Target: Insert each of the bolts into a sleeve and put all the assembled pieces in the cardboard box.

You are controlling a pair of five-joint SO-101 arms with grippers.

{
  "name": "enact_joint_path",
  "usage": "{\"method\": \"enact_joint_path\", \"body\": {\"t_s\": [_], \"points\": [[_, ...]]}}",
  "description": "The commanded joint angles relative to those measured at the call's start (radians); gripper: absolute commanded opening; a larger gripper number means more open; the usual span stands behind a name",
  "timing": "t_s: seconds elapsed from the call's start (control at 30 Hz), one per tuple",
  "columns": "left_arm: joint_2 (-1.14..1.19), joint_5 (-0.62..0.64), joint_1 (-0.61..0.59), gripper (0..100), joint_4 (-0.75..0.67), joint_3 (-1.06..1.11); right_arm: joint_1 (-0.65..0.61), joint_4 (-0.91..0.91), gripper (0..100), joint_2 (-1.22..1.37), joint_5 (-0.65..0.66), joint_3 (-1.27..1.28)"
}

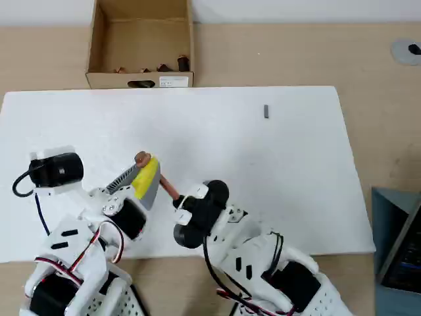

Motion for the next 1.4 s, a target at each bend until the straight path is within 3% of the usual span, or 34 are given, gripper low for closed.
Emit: {"method": "enact_joint_path", "body": {"t_s": [0.0,0.33,0.5,0.73,0.97,1.37], "points": [[-0.007,-0.006,0.012,0,0.044,-0.009,-0.007,-0.026,0.9,-0.067,0.008,-0.065],[-0.005,-0.008,0.173,0,0.078,-0.008,-0.007,-0.026,0.9,-0.067,0.009,-0.064],[-0.005,-0.008,0.141,0,0.074,0.015,-0.007,-0.026,0.9,-0.067,0.009,-0.067],[-0.005,-0.008,0.035,0,-0.06,0.008,-0.007,-0.026,0.9,-0.067,0.009,-0.062],[-0.005,0.0,0.032,0,-0.098,-0.052,-0.007,-0.025,0.9,-0.067,0.009,-0.062],[-0.007,0.0,0.032,0,-0.175,0.052,-0.007,-0.026,0.9,-0.067,0.009,-0.068]]}}
